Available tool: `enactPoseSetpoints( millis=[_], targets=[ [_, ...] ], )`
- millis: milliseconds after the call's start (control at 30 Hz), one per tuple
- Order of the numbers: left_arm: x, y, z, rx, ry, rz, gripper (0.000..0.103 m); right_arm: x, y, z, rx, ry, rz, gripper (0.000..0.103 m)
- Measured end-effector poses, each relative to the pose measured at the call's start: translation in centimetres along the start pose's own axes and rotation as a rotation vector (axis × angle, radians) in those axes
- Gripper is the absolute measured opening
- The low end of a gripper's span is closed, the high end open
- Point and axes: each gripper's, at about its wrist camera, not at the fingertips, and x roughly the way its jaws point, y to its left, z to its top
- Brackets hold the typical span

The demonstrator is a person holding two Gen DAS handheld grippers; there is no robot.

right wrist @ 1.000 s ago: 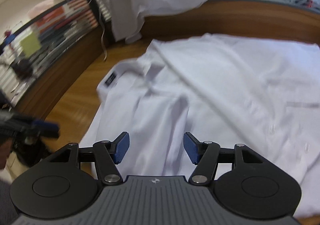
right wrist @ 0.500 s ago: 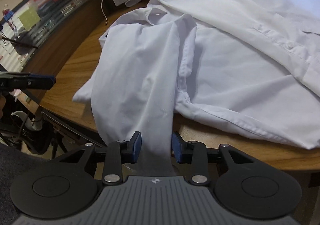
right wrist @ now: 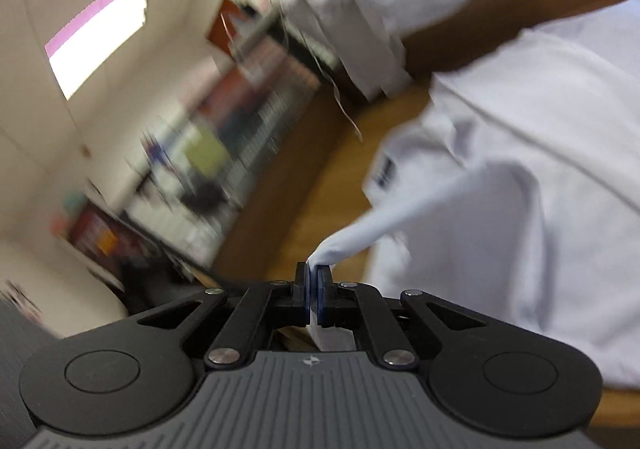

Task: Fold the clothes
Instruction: 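Grasp the sleeve cuff with the right gripper and fold it over the body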

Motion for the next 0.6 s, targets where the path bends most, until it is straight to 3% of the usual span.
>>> enactPoseSetpoints(
  millis=[100, 233, 367, 533, 600],
  targets=[
    [0.1, 0.1, 0.1, -0.036, -0.011, 0.033, 0.047, 0.1, -0.9, 4.4, 0.112, -0.083, 0.0, 0.004],
    [0.5, -0.5, 0.5, -0.098, -0.034, 0.099, 0.047, 0.5, -5.9, 9.1, 0.383, -0.192, -0.043, 0.004],
    [0.9, -1.7, 0.9, -0.173, -0.066, 0.17, 0.047, 1.5, -11.6, 12.0, 0.6, -0.235, -0.164, 0.004],
    [1.3, -4.0, 1.2, -0.245, -0.101, 0.256, 0.049, 3.1, -17.1, 14.9, 0.693, -0.212, -0.295, 0.01],
    [1.5, -4.8, 1.1, -0.279, -0.106, 0.282, 0.049, 3.9, -18.1, 16.5, 0.636, -0.161, -0.337, 0.025]
  ],
)
